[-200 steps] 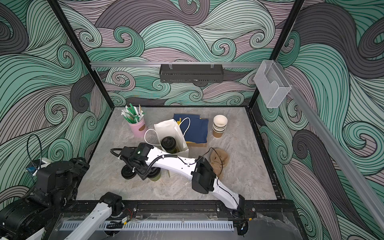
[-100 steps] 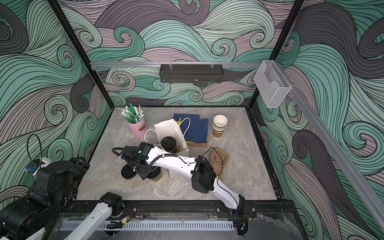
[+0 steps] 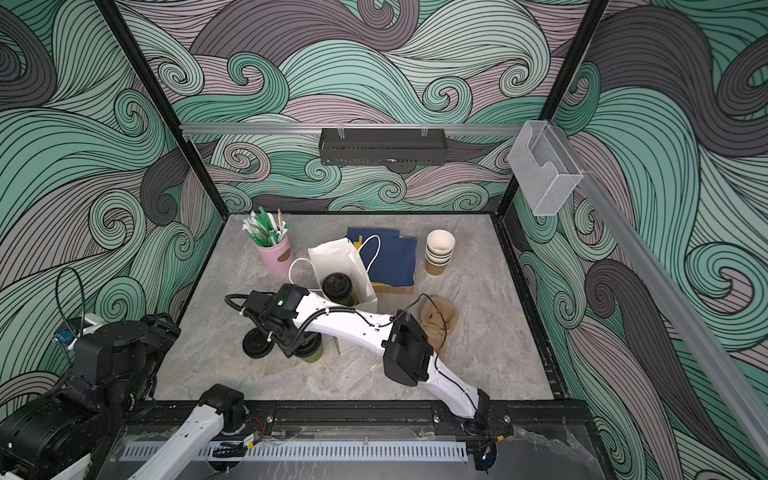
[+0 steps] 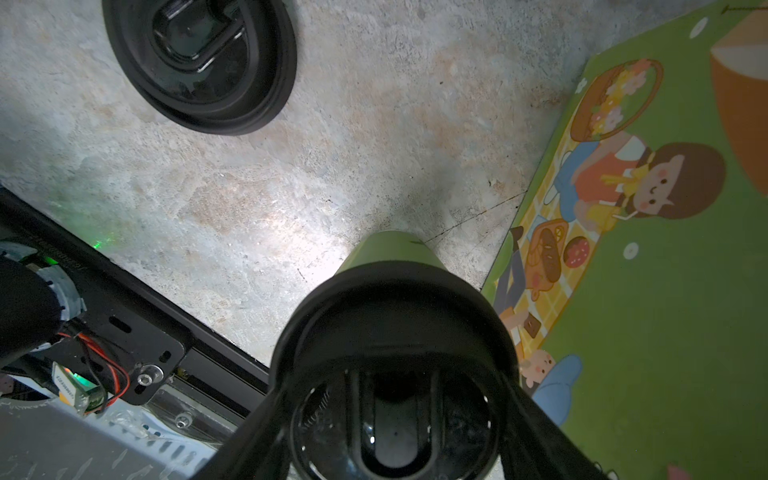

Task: Pack the takeout coffee
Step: 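Lift the green cup toward the bag while the left gripper grasps the bag rim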

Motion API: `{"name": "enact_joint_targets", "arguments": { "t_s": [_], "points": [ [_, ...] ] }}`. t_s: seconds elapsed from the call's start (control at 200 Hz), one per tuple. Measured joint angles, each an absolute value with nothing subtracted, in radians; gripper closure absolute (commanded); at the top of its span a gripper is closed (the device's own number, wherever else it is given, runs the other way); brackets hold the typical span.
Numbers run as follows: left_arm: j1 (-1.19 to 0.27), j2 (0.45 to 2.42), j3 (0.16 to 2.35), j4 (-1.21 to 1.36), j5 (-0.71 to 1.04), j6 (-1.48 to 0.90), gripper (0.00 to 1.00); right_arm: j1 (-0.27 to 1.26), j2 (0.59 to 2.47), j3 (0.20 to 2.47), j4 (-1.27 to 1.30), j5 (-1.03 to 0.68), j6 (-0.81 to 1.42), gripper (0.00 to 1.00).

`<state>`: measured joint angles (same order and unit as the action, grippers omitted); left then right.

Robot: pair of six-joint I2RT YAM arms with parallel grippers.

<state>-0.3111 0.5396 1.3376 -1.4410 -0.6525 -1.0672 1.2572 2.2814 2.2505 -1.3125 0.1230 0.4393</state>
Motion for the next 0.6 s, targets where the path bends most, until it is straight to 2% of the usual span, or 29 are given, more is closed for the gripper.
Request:
{"name": "enact_joint_targets", "arguments": {
  "t_s": [0.305, 0.6],
  "points": [
    [-0.311, 0.545, 1.302, -1.372, -0.577, -1.015, 0.27, 1.296, 2.203, 2.167, -1.293, 0.123, 0.402, 0.34],
    [-0.311, 0.612, 1.24, -1.217, -0.405, -0.919, 0.26, 1.367, 1.882, 1.946, -1.274, 0.093, 0.37, 0.34]
  ]
}}
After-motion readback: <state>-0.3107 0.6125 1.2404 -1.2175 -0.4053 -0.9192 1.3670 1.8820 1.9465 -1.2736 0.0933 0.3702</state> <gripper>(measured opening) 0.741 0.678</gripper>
